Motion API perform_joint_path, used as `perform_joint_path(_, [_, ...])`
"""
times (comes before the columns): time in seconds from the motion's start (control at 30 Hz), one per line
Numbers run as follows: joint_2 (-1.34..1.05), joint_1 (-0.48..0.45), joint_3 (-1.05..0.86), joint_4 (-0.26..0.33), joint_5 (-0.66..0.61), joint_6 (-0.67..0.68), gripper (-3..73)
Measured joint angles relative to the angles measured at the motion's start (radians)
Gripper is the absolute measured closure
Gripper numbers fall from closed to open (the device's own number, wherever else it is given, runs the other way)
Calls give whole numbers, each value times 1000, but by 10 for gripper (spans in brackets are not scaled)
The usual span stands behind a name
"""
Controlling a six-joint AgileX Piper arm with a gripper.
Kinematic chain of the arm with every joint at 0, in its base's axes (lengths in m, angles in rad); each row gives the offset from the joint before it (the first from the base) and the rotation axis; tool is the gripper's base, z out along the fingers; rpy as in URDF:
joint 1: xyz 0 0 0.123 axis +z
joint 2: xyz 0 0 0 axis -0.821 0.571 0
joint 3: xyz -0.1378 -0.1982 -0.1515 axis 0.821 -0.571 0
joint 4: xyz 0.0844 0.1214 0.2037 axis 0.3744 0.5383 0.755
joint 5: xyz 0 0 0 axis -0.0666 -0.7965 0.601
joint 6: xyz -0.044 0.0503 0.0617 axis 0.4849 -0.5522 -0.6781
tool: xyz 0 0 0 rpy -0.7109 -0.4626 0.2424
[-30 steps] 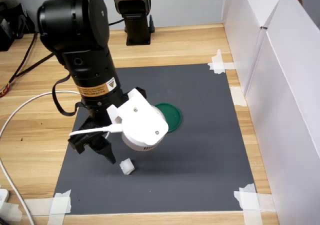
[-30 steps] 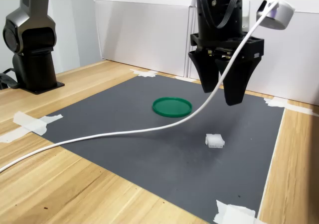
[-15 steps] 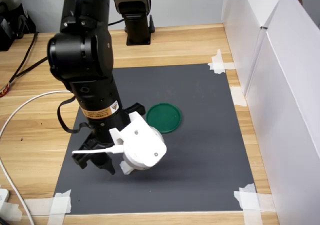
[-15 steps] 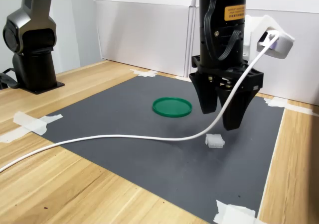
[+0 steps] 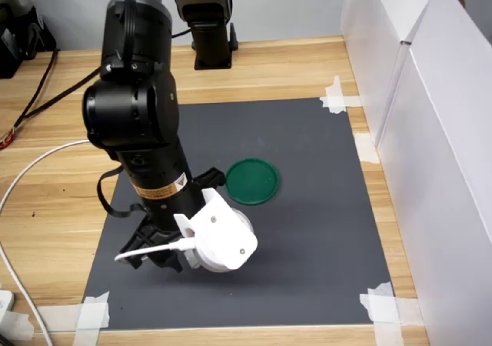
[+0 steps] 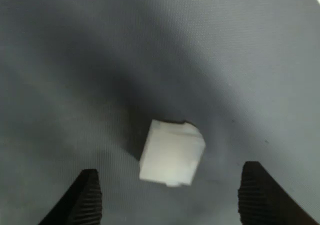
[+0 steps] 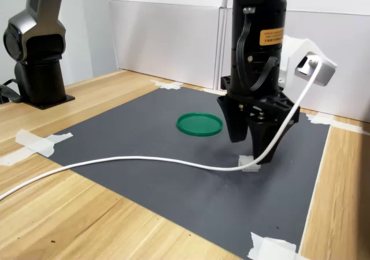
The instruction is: Grasp a white terminal and put it in the green lid.
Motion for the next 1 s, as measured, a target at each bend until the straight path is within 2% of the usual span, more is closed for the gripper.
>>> perform_joint_path(0.8, [31,0,0,0,39,1,25])
perform_joint_path(0.93, [33,0,0,0,35,1,90])
perform_joint_path(1.0, [33,0,0,0,34,1,159])
